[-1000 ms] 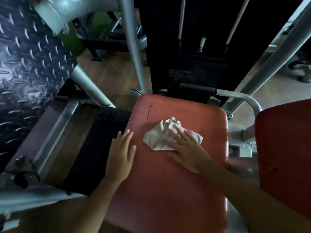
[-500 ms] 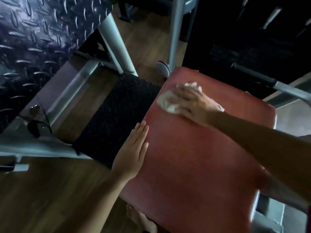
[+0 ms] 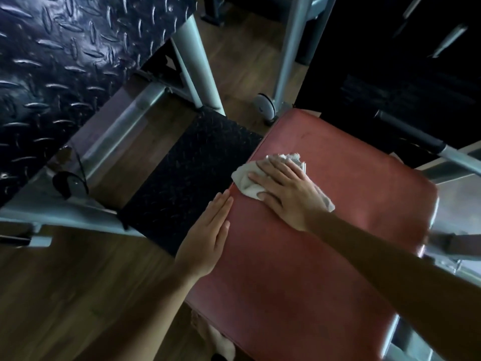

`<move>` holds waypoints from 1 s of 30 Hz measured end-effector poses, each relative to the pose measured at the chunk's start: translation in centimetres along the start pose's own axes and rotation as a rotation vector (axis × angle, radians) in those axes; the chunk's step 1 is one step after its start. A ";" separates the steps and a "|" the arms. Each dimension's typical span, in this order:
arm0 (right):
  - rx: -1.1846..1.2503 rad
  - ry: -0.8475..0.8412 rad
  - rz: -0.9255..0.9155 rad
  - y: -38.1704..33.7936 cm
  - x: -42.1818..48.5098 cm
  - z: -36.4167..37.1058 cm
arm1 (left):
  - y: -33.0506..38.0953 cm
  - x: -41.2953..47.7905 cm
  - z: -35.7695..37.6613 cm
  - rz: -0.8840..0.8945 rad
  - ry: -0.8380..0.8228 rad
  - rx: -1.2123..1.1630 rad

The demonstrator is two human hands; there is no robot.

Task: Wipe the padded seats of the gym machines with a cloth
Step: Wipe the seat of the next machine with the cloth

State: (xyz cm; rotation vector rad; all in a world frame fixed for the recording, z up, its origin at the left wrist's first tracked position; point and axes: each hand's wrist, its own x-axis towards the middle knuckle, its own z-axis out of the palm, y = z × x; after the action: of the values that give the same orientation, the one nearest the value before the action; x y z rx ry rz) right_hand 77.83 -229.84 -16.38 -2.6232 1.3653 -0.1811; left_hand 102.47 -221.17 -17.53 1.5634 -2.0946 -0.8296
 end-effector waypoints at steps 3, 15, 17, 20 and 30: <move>-0.024 0.025 0.059 4.3 2.7 -0.6 | -0.1 0.0 0.1 0.023 0.004 0.027; 0.091 0.159 0.098 0.4 -4.7 0.6 | -0.6 -0.1 0.3 0.042 -0.002 0.055; 0.051 0.112 0.029 3.3 -3.9 -0.1 | -0.6 0.0 0.4 0.044 -0.007 0.055; 0.080 0.173 0.230 7.6 0.6 -1.6 | -0.6 0.1 0.4 0.057 -0.007 0.062; 0.103 0.269 0.408 2.0 -0.5 0.4 | -0.5 0.0 0.5 0.059 0.010 0.059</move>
State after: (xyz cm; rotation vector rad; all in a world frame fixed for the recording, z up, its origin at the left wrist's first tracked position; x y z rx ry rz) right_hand 76.03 -230.54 -17.21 -2.2376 1.8858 -0.5434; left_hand 102.53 -221.16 -18.22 1.5250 -2.1650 -0.7439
